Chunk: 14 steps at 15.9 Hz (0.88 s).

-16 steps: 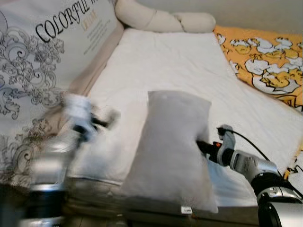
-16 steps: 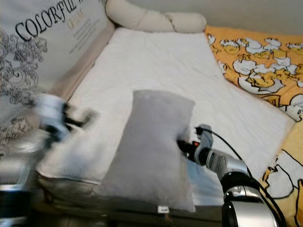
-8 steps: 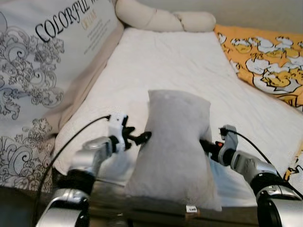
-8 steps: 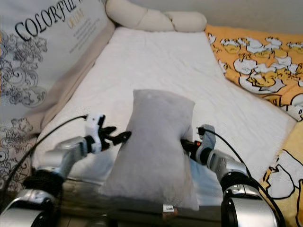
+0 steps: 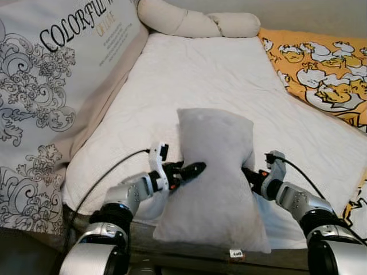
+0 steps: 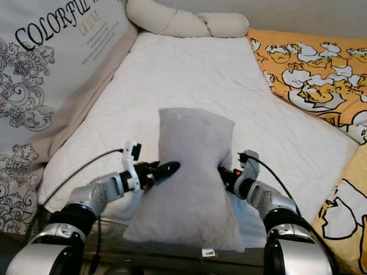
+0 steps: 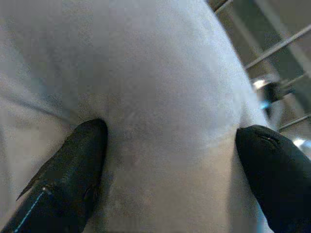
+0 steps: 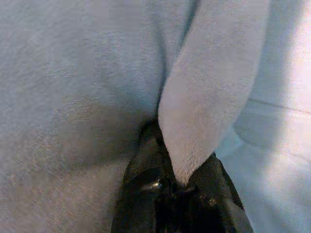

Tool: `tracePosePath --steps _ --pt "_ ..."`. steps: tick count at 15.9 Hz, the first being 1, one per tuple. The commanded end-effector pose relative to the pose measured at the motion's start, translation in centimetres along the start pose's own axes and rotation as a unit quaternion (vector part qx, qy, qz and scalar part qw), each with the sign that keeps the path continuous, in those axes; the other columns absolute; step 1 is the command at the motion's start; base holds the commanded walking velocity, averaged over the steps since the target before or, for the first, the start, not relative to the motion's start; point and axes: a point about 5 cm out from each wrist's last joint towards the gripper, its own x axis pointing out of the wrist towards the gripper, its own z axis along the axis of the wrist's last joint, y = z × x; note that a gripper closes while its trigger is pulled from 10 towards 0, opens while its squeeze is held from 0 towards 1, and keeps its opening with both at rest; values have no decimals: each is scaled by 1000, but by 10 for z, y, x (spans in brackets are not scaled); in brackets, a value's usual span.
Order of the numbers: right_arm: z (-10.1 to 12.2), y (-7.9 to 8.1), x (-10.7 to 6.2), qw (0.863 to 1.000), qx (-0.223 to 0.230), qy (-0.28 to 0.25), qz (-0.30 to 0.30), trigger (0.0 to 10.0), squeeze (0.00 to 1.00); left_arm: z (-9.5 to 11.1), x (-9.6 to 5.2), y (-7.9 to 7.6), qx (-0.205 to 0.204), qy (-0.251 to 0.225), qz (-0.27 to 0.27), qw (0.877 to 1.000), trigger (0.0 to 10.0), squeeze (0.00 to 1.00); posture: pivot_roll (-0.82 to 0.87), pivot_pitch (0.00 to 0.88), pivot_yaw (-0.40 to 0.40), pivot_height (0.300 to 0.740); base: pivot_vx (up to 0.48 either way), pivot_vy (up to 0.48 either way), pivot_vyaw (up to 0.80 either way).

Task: Clean up the room

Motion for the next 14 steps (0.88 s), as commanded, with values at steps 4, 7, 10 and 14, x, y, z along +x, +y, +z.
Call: tracePosePath --steps 4,7,10,14 --pt "29 37 17 996 17 -53 75 0 0 4 14 -23 -41 -9 -92 995 10000 173 -5 0 -1 740 0 0 0" --pt "38 56 24 992 16 -70 107 0 0 15 17 -30 -27 -17 -106 994 0 0 -1 0 -2 740 0 0 0" --pt "42 62 24 990 2 -82 113 0 0 29 17 -31 6 -35 -78 996 0 0 4 0 -3 740 0 0 0" --pt "38 61 19 989 -7 -88 115 0 0 57 8 -29 11 -104 -28 994 0 0 6 0 2 740 0 0 0"
